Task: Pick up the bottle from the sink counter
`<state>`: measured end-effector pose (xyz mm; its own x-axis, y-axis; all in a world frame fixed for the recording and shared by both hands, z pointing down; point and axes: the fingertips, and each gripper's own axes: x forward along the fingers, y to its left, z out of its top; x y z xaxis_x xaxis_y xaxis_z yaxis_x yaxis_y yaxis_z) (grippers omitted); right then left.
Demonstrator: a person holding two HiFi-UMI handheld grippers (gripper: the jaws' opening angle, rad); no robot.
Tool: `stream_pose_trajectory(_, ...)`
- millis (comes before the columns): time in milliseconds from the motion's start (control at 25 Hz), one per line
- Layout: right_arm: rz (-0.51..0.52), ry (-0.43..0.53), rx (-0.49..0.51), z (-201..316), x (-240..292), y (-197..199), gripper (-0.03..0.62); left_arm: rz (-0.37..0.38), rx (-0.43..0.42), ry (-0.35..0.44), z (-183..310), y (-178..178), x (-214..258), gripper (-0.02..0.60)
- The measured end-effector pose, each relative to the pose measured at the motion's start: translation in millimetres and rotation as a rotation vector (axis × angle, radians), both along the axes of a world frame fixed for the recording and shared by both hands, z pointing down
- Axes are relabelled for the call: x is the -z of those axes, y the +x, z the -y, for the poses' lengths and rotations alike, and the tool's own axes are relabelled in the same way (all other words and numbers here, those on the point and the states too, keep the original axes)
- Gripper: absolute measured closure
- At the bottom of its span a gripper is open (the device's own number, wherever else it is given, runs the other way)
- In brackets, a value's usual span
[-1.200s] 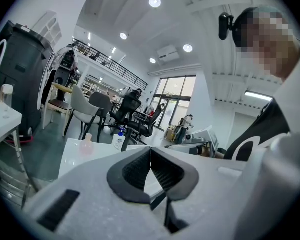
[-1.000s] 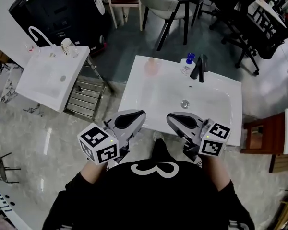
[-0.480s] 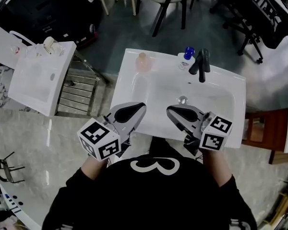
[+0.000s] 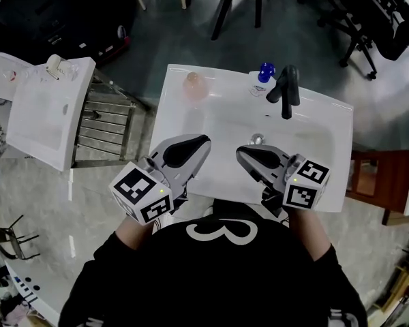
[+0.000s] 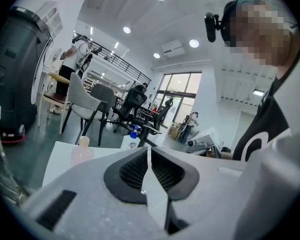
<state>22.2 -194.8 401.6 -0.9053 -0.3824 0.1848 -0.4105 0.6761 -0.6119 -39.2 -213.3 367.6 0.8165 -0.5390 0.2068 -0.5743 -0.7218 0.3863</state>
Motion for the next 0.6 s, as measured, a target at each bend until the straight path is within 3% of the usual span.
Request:
stream_pose_trajectory(280, -0.010, -0.037, -0.005, 15, -18, 6, 0.580, 0.091, 0.047, 0.072, 37, -6, -10, 0.563)
stream_pose_trajectory(480, -0.010, -0.066, -0.013, 24, -32, 10, 0.579, 0.101, 0.072, 0.074, 62, -11, -17, 0.560)
stream_pose_trajectory(600, -0.013, -0.070, -0.023, 32, -38, 10, 0.580, 0.096, 0.077, 0.055, 73, -13, -22, 0.516)
